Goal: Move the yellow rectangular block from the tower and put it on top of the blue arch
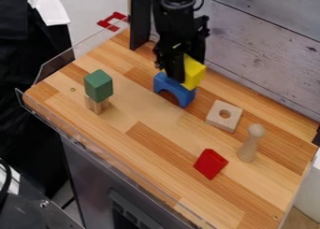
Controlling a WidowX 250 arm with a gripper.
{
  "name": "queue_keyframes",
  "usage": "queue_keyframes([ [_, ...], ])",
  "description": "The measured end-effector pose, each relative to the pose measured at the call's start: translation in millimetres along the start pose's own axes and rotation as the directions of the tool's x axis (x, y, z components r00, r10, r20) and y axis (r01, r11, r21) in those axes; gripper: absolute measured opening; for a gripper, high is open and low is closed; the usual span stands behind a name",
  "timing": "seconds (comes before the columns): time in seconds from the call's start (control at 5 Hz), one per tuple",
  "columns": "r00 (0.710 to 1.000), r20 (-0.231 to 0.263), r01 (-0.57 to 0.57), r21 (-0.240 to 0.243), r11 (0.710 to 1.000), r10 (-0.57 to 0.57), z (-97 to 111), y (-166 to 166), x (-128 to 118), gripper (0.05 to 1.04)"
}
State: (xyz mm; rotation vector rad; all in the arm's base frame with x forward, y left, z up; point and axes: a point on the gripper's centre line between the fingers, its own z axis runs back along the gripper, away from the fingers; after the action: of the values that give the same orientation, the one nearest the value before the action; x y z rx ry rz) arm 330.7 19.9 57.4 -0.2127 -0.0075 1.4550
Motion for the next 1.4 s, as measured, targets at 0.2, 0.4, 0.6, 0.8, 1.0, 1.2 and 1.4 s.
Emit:
queue_keyframes([
  [0.2, 1.000, -0.021, -0.007, 0.006, 1.000, 0.007, -5, -1, -1, 0.588],
  [0.4, 0.999, -0.031, -0.015, -0.016, 1.000, 0.014, -7, -3, 0, 0.588],
  [0.6, 0.999, -0.029, -0.018, -0.020, 1.000, 0.018, -6, -2, 6, 0.588],
  [0.8, 0.999, -0.031, -0.034, -0.019, 0.999, 0.033, -7, 0, 11, 0.588],
  [1.0, 0.999, -0.039, -0.037, -0.018, 0.999, 0.037, -8, 3, 11, 0.588],
  [1.2, 0.999, -0.047, -0.028, -0.027, 0.999, 0.027, -8, 1, 11, 0.655],
  [1.4, 0.998, -0.067, 0.006, -0.014, 1.000, -0.007, -7, 4, 9, 0.942],
])
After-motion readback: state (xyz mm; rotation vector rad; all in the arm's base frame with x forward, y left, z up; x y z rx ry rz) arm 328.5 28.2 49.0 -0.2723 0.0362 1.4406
